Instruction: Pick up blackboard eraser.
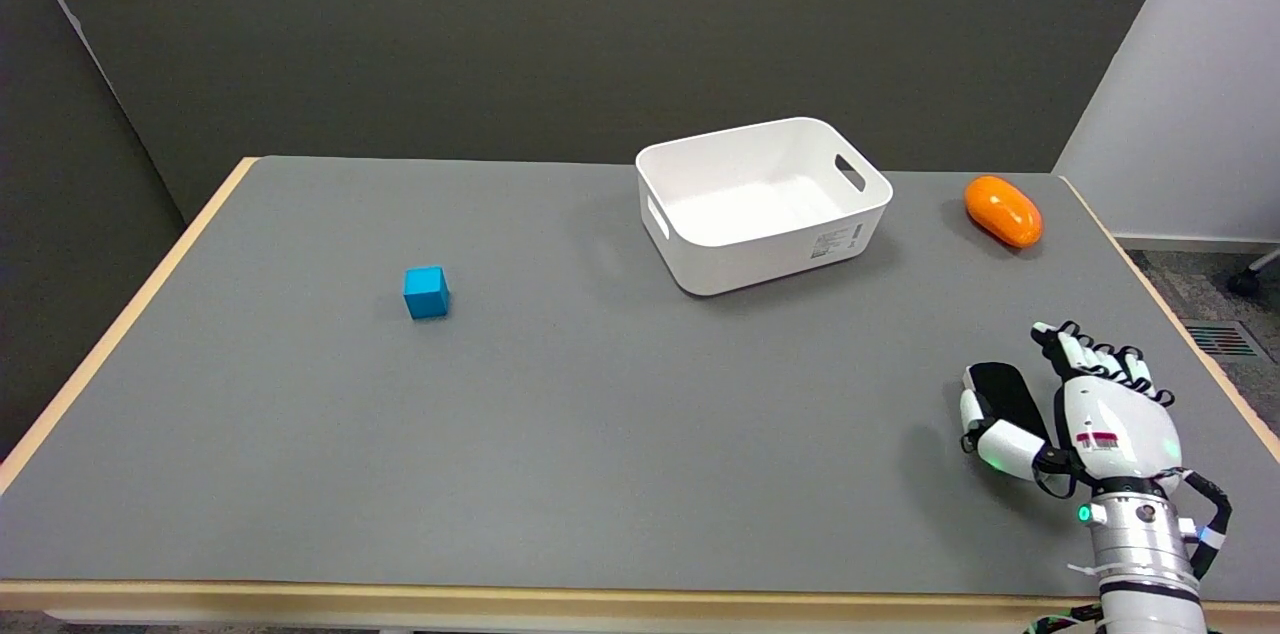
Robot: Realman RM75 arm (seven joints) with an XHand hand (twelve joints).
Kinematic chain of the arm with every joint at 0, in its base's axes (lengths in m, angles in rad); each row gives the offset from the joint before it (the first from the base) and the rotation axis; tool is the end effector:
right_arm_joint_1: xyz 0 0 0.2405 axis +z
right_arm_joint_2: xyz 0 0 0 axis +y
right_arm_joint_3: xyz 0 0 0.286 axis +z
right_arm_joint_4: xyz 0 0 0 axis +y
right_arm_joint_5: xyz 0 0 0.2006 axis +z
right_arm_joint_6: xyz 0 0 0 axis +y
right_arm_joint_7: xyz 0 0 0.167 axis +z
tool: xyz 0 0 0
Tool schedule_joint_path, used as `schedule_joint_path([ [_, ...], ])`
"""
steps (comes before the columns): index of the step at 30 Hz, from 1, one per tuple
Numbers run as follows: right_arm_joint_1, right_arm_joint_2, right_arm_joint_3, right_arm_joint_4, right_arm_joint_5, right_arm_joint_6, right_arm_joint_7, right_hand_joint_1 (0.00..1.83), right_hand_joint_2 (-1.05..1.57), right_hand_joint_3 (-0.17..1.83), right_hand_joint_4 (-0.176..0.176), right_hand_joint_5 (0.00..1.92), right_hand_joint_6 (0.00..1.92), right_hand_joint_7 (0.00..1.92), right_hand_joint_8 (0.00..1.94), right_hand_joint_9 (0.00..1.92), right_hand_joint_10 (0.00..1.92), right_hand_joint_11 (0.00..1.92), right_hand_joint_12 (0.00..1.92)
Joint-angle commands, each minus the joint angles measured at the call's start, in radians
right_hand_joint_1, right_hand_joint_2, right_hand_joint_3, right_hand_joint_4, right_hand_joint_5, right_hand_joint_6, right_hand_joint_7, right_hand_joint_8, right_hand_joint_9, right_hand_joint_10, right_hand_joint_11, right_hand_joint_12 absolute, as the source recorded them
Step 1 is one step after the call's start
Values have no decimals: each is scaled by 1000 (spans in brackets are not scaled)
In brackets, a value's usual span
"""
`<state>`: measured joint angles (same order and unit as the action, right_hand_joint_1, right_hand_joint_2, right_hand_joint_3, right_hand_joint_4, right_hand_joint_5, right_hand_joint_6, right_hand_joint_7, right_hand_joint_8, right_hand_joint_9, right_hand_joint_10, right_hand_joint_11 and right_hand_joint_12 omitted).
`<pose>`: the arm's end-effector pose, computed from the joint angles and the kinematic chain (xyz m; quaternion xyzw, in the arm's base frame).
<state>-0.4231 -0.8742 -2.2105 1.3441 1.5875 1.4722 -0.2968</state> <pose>-0.3419 -0.1404 0.4627 0.4502 -0.0008 0.1501 0.8802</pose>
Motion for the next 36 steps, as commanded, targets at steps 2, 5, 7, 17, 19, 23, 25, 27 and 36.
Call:
schedule_joint_path([
  [2, 34, -52, -8, -35, 37, -38, -6, 435, 630, 825, -30, 234, 431, 373, 465, 283, 926, 48, 1238],
  [5, 36, -64, -8, -44, 37, -46, -6, 435, 630, 825, -31, 233, 430, 373, 464, 283, 925, 47, 1238],
  [7, 36, -71, -9, -50, 37, -49, -6, 435, 631, 825, -31, 233, 429, 372, 464, 283, 925, 46, 1236],
  [17, 62, -83, -10, -59, 10, -21, -8, 737, 734, 901, -90, 392, 779, 589, 836, 547, 1174, 202, 1364],
  [19, 67, -80, -10, -58, 0, -16, -8, 812, 834, 867, -128, 460, 1139, 607, 1467, 698, 1423, 389, 1569],
  [23, 79, -75, -8, -54, -9, -16, -8, 1151, 1211, 263, -176, 546, 1432, 690, 1768, 728, 1707, 296, 1835],
  [25, 83, -72, -7, -54, -9, -19, -8, 1147, 1213, 271, -176, 545, 1427, 678, 1799, 723, 1761, 235, 1904],
  [27, 89, -69, -8, -54, -9, -21, -8, 1138, 1220, 291, -176, 525, 1451, 654, 1849, 720, 1816, 189, 1920],
  [36, 106, -20, 79, 95, -214, 9, -8, 1129, 1374, 17, -176, 495, 1451, 598, 1920, 668, 1916, 196, 1921],
])
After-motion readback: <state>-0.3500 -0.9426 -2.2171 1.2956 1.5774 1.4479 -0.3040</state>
